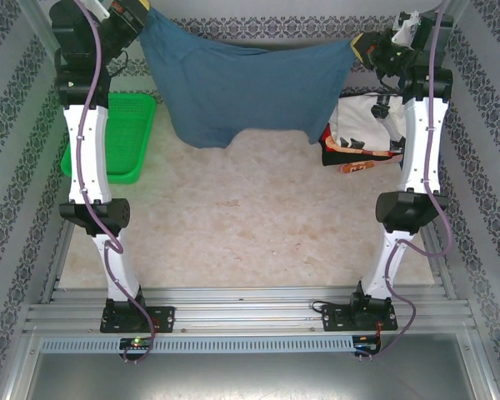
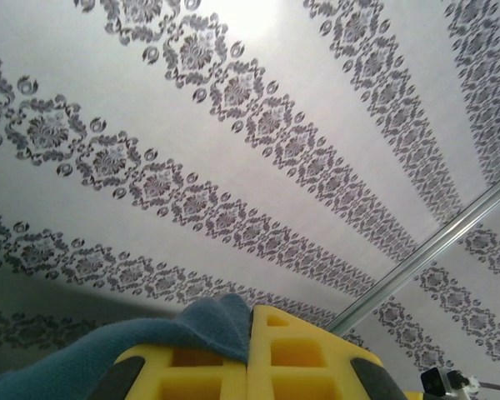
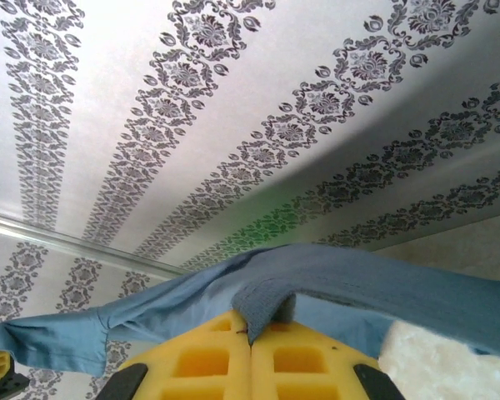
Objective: Fold and stack the t-shirts
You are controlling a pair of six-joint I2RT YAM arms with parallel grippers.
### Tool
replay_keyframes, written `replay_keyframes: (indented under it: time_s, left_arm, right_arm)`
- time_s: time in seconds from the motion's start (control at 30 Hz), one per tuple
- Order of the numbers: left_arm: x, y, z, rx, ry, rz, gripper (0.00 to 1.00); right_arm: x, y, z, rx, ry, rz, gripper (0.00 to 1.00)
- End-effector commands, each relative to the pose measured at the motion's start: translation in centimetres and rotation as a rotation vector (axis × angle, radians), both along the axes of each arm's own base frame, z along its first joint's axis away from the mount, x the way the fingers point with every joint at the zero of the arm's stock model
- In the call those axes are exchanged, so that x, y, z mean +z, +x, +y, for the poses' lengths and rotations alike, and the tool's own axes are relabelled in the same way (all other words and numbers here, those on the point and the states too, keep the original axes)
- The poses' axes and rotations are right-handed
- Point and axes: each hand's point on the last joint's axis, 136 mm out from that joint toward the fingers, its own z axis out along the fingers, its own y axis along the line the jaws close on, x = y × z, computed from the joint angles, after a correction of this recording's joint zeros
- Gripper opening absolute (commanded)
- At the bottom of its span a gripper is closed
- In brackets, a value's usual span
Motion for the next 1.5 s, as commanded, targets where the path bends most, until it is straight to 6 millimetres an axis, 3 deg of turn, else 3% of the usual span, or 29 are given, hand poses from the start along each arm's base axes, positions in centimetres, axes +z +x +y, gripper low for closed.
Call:
replay_keyframes:
  time_s: [0.0, 0.13, 0.27, 0.53, 0.73, 0.9, 1.17, 1.47]
  left_arm:
    - [3.7, -2.4, 1.0, -0.027, 0.02, -0.131, 0.0]
    - [4.1, -3.3, 2.6, 0.009, 0.054, -0.137, 0.0]
    - [4.9, -3.7, 4.6, 0.037, 0.019, -0.155, 0.0]
    - [9.5, -7.7, 3.8, 0.033, 0.059, -0.31, 0.0]
    - [9.4, -8.0, 4.1, 0.036, 0.061, -0.302, 0.0]
    - [8.1, -6.0, 4.4, 0.024, 0.038, -0.275, 0.0]
    - [7.3, -3.3, 5.2, 0.02, -0.017, -0.302, 0.0]
    - [8.3, -2.6, 6.2, 0.053, -0.057, -0.394, 0.0]
  right_arm:
    - [0.8, -0.3, -0.8, 0.015, 0.022, -0.026, 0.0]
    - [1.0, -0.7, -1.7, 0.0, 0.014, -0.038, 0.0]
    - [2.7, -1.2, -2.5, -0.008, 0.042, -0.074, 0.0]
    - [6.7, -4.2, -1.6, 0.016, 0.031, -0.16, 0.0]
    - [7.9, -5.8, -1.2, 0.016, 0.015, -0.183, 0.0]
    - [6.9, -4.9, -1.5, 0.012, 0.018, -0.164, 0.0]
    - [5.3, -1.0, -2.5, 0.008, 0.059, -0.154, 0.0]
    - [6.9, 1.5, -3.4, -0.002, 0.143, -0.248, 0.0]
